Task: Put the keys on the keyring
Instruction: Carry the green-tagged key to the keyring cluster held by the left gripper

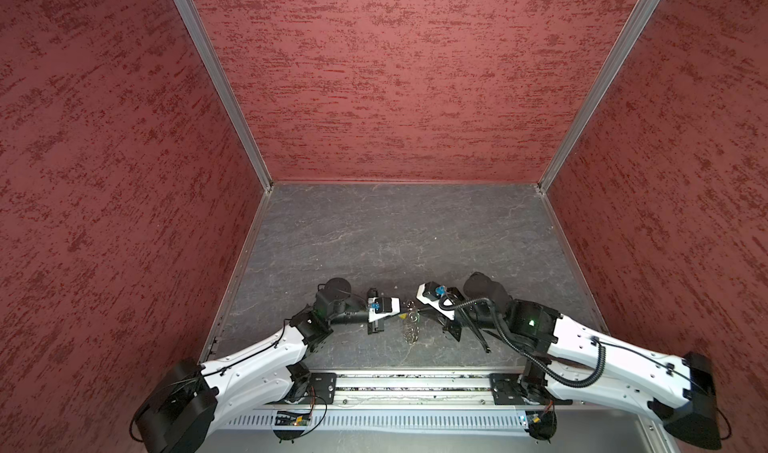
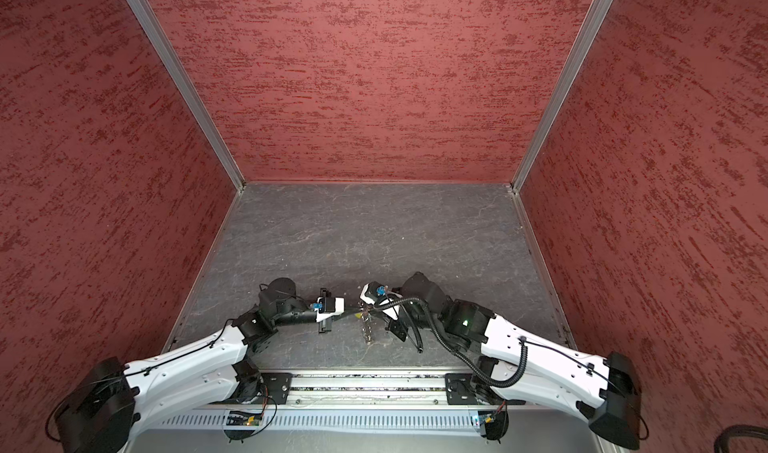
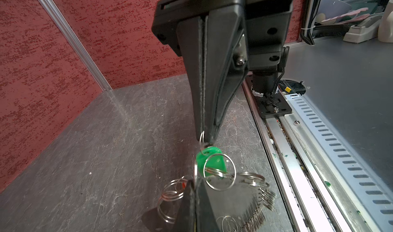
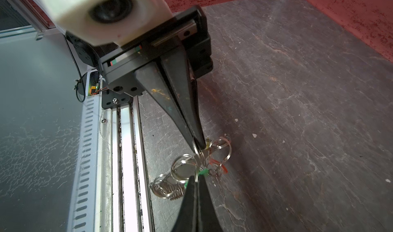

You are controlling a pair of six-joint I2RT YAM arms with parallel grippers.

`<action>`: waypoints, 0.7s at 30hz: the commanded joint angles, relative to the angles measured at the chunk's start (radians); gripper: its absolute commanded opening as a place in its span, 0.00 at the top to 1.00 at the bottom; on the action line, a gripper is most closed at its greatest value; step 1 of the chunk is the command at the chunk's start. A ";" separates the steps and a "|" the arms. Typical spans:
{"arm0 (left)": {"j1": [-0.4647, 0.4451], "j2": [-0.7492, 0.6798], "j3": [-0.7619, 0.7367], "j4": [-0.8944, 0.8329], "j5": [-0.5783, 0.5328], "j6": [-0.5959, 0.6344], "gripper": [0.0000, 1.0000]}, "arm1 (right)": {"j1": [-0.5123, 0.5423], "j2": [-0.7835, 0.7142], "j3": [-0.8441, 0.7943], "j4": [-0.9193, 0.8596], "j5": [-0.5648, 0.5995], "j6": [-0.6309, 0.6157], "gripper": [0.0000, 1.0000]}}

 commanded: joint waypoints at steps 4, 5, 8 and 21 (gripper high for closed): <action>-0.022 -0.009 0.015 -0.024 -0.017 0.027 1.00 | 0.011 0.025 0.015 0.061 0.004 0.006 1.00; -0.022 -0.008 0.017 -0.029 -0.011 0.027 1.00 | 0.011 0.027 0.015 0.065 0.010 0.008 1.00; -0.022 -0.010 0.024 -0.047 0.022 0.026 1.00 | 0.011 0.034 0.019 0.067 0.026 0.013 1.00; -0.026 0.006 0.039 -0.080 0.042 0.032 1.00 | 0.011 0.023 0.014 0.090 0.093 0.021 1.00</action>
